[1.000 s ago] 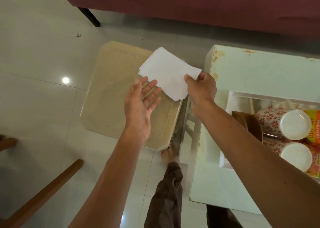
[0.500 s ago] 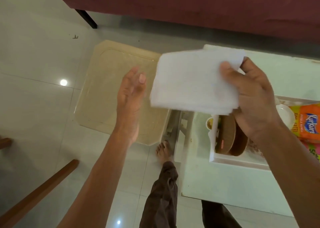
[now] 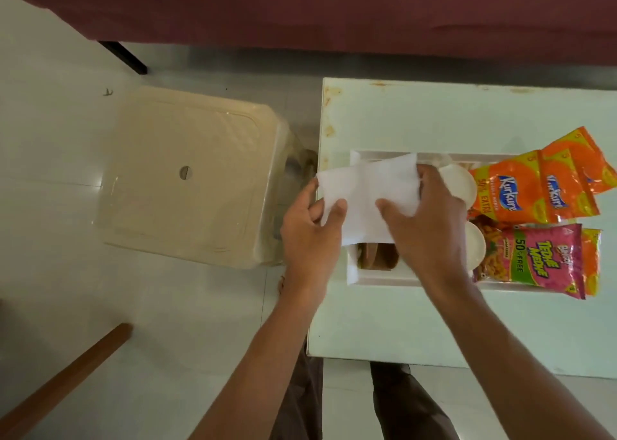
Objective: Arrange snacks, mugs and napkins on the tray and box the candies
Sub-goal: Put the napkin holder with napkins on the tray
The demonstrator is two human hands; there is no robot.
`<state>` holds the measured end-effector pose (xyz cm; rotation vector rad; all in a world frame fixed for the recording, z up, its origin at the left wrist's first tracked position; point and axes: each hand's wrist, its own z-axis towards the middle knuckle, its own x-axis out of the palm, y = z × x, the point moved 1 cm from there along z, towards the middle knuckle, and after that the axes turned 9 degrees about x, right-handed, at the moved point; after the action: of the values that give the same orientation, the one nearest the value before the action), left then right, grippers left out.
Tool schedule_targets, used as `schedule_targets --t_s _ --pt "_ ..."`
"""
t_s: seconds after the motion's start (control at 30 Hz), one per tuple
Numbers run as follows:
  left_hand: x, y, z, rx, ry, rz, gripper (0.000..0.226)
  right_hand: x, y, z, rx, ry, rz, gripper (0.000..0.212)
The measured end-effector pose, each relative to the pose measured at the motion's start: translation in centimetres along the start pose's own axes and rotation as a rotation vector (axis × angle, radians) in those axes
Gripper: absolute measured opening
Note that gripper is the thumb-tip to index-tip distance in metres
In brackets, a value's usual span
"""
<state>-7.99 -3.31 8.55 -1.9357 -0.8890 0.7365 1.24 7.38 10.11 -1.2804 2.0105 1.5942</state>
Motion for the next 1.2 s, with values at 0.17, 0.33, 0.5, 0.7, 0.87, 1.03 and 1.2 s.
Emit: schedule_targets --t_s 0.17,0.33,0.5,0.7,0.87,1.03,1.2 --pt "2.2 -1.8 -2.6 -0.039 0.244 -0.092 0.07 -0.1 -0.9 -2.9 -0.052 0.255 0.095 0.068" --pt "2.2 -3.3 -2.3 -0.009 0.29 -0.026 0.055 -0.8 -3.0 -3.5 -0.145 0.161 0.008 0.078" --pt "3.8 -4.2 -0.8 0.051 0.308 0.365 0.068 -0.8 -4.6 -4.1 -0.191 -0.048 -0.054 0.059" --pt "6.9 -4.7 1.8 0.209 0.315 0.713 0.047 0.0 -5.7 -5.4 0.001 -0.152 0.063 0.041" --pt "8.3 -4.7 3.3 0.239 0.295 0.806 0.037 0.4 -6.7 -5.9 0.087 -0.159 0.119 0.023" --pt "8.5 -5.2 3.0 0.412 0.227 0.917 0.033 0.8 -6.2 -5.7 0.052 -0.165 0.152 0.022" --pt "8.5 -5.1 3.4 0.43 0.249 0.921 0.032 0.9 -6.8 -5.4 0.086 -0.137 0.13 0.024"
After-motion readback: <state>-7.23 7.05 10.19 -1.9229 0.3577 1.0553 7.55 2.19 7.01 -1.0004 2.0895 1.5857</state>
